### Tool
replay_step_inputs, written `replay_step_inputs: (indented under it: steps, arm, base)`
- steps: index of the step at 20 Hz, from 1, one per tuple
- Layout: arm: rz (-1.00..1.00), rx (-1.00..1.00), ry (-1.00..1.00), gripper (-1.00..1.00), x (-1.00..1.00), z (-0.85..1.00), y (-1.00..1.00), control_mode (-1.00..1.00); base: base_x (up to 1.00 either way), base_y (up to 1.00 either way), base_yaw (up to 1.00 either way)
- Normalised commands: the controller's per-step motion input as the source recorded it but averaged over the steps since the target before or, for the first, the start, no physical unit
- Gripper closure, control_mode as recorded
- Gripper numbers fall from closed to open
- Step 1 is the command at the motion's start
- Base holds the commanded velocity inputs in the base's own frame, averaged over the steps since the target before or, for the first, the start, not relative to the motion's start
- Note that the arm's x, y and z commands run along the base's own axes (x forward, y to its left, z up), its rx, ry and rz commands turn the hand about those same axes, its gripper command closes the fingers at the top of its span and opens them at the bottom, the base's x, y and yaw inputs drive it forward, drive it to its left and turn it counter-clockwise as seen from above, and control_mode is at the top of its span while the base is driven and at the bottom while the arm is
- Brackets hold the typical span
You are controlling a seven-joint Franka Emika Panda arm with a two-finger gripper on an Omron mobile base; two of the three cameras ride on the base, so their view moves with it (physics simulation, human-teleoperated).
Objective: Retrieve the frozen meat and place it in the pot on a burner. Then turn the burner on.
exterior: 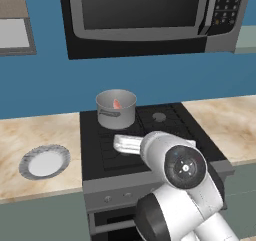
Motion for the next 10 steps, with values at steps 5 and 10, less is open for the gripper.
replay_step_inputs:
  steps: [5, 10]
  arm:
    - [0.00, -0.02, -0.15, -1.00, -0.02, -0.49, 0.00, -1.00]
    - [0.01, 0.00, -0.25, -1.00, 0.00, -0.67, -0.01, -1.00]
  base:
    - [0.00, 0.00, 0.00]
    - [0.00, 0.00, 0.00]
